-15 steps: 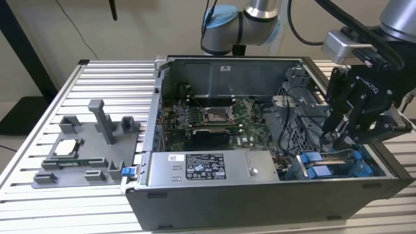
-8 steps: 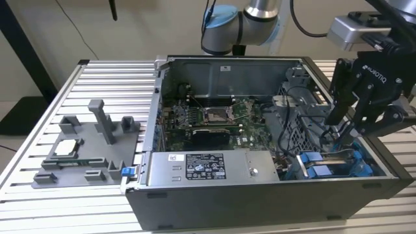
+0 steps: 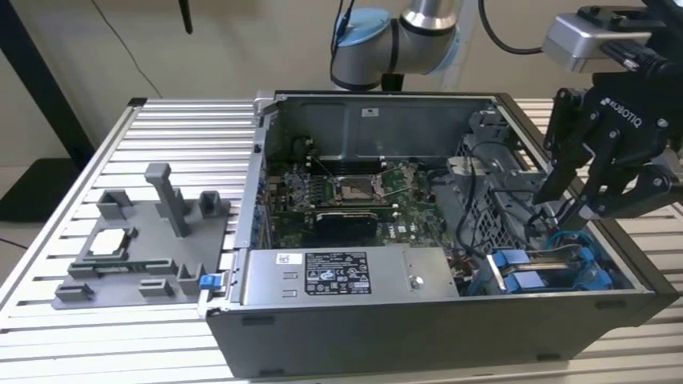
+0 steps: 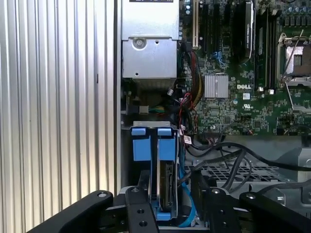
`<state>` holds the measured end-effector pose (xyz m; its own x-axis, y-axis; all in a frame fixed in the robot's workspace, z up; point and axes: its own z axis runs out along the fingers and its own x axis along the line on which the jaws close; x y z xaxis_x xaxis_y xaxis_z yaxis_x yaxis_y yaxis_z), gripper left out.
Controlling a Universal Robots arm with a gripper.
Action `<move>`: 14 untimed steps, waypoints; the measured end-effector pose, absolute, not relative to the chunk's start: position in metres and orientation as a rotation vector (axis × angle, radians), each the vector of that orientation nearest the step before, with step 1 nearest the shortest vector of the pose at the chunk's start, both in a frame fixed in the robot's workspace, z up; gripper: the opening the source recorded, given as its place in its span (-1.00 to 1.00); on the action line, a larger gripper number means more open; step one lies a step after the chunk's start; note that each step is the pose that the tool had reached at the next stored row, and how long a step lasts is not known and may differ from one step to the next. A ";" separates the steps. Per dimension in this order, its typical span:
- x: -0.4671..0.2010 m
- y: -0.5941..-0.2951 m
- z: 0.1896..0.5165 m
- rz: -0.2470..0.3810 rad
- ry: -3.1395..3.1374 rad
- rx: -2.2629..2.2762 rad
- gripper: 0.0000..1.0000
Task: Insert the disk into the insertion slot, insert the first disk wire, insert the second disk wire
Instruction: 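Insert the disk into the insertion slot, then insert the first disk wire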
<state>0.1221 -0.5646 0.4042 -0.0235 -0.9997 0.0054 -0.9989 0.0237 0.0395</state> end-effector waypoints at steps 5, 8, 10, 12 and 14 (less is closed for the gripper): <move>0.122 -0.562 0.404 -0.038 -2.225 2.173 1.00; 0.122 -0.559 0.404 -0.038 -2.225 2.173 1.00; 0.121 -0.556 0.404 -0.038 -2.225 2.173 1.00; 0.120 -0.554 0.404 -0.038 -2.225 2.173 1.00; 0.119 -0.551 0.404 -0.038 -2.225 2.173 1.00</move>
<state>0.1185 -0.5514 0.4042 -0.0235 -0.9997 0.0054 -0.9989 0.0237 0.0394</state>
